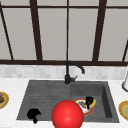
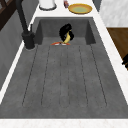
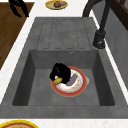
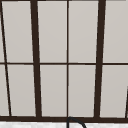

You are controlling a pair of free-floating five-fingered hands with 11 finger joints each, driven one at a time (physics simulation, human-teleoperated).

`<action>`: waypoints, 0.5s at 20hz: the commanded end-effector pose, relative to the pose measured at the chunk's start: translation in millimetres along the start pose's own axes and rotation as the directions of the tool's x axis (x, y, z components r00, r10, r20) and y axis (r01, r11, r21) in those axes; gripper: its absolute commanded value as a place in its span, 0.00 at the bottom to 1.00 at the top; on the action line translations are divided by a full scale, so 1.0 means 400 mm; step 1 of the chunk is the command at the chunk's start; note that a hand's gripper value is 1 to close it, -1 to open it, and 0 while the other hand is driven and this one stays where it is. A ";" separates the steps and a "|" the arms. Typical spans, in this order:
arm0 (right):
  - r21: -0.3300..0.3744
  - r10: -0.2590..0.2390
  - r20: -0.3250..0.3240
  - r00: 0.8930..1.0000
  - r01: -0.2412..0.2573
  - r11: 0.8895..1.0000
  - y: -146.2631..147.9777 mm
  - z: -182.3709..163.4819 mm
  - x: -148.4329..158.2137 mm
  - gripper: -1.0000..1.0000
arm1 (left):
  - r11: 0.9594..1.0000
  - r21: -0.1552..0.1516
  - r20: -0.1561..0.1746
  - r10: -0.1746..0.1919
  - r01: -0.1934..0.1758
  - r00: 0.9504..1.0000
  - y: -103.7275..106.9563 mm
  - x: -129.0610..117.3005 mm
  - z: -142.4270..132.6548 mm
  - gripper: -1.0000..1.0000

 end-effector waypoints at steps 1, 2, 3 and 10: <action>-0.048 -0.037 -0.036 0.999 0.035 0.998 -0.008 -0.021 0.039 1.00 | 1.000 0.000 0.000 0.000 0.000 1.000 0.000 0.000 0.000 0.50; -0.056 -0.031 -0.027 0.999 0.029 0.998 -0.006 -0.015 0.057 1.00 | 1.000 0.000 0.000 0.000 0.000 1.000 0.000 0.000 0.000 0.50; -0.069 -0.021 -0.017 1.000 0.019 0.997 0.002 -0.007 0.080 1.00 | 1.000 0.000 0.000 0.000 0.000 1.000 0.000 0.000 0.000 0.50; -0.135 -0.015 -0.033 0.999 0.010 0.991 0.024 0.029 0.199 1.00 | 1.000 0.000 0.000 0.000 0.000 1.000 0.000 0.000 0.000 0.50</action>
